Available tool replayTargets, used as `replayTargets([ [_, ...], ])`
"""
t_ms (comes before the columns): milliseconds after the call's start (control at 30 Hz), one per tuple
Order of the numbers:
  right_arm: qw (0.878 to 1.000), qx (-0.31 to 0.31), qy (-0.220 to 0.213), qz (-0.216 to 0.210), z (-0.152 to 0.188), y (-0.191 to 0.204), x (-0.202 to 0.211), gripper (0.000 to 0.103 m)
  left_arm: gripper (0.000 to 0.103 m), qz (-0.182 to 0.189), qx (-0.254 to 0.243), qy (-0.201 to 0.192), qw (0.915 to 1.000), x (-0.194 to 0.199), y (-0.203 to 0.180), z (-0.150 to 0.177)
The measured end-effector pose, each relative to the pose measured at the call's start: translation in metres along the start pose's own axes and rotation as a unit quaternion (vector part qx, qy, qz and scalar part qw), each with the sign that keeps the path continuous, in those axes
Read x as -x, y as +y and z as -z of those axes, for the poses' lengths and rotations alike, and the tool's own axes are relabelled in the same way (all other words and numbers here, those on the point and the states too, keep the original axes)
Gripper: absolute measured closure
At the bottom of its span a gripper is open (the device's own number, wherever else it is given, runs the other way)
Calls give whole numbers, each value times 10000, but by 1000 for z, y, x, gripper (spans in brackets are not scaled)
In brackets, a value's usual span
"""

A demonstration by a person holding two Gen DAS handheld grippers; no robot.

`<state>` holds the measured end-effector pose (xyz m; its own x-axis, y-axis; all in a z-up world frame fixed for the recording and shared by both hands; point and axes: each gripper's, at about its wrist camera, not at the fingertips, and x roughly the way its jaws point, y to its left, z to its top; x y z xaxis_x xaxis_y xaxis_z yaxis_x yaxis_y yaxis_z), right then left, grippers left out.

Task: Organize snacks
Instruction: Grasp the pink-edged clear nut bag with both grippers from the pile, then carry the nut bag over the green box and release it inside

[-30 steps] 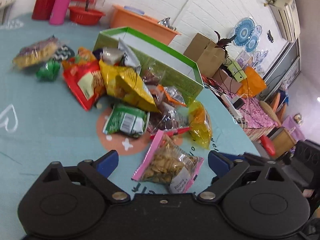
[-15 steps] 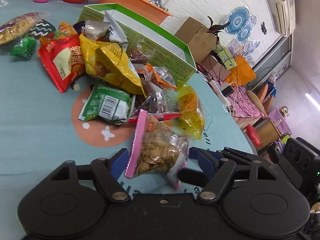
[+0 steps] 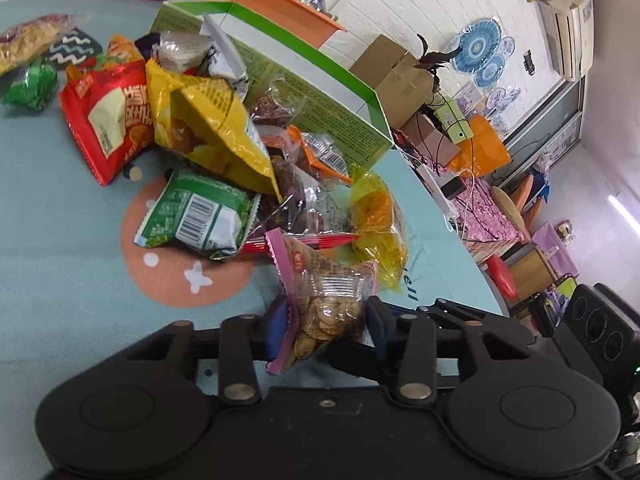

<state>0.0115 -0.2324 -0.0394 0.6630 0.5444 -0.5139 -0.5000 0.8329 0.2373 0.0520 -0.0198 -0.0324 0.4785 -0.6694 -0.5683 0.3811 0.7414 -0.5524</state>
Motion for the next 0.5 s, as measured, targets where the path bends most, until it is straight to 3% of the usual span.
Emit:
replayTargets([
  [200,9989,331,-323,-36,-15,7,26,24,45,145,-439,-432,9980,24,-29,-11],
  [367,9942,612,-877,119,-46,1,37,24,44,187,-881,-864,9922,24,-52,-49],
  [500,9891,718,-1230,376,-73,-14,32,24,43,287,-933,-1000,9902,8,-57,-83],
])
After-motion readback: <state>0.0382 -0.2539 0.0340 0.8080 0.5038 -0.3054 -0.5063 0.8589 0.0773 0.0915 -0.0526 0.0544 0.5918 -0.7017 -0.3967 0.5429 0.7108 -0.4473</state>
